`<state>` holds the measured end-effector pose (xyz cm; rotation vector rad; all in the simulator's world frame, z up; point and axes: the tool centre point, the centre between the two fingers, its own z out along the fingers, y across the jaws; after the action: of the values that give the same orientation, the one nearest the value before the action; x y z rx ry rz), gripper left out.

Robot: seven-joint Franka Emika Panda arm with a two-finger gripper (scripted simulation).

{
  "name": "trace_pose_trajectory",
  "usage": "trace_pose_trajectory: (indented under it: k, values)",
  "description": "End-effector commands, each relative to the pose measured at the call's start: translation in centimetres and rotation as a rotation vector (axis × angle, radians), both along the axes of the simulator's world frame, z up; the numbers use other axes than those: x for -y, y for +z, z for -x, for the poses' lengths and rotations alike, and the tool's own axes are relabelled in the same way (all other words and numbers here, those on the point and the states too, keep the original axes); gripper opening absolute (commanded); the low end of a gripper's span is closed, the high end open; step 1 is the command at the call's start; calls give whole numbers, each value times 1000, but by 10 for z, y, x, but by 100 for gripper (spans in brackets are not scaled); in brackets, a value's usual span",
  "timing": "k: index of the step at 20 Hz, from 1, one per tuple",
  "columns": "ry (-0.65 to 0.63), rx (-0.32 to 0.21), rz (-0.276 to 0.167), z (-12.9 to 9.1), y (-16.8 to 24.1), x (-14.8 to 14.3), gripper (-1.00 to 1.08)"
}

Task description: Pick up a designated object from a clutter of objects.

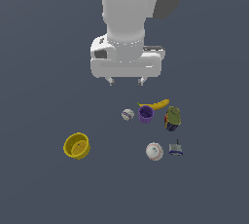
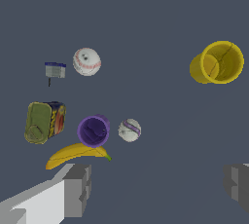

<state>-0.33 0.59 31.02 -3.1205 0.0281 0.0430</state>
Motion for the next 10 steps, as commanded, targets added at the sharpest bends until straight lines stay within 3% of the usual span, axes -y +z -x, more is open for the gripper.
trace_pose_trajectory:
  k: [1,10]
  values:
    - [0,0,0,0,0,0,100]
    - [54,49,15,-10,19,-2,100]
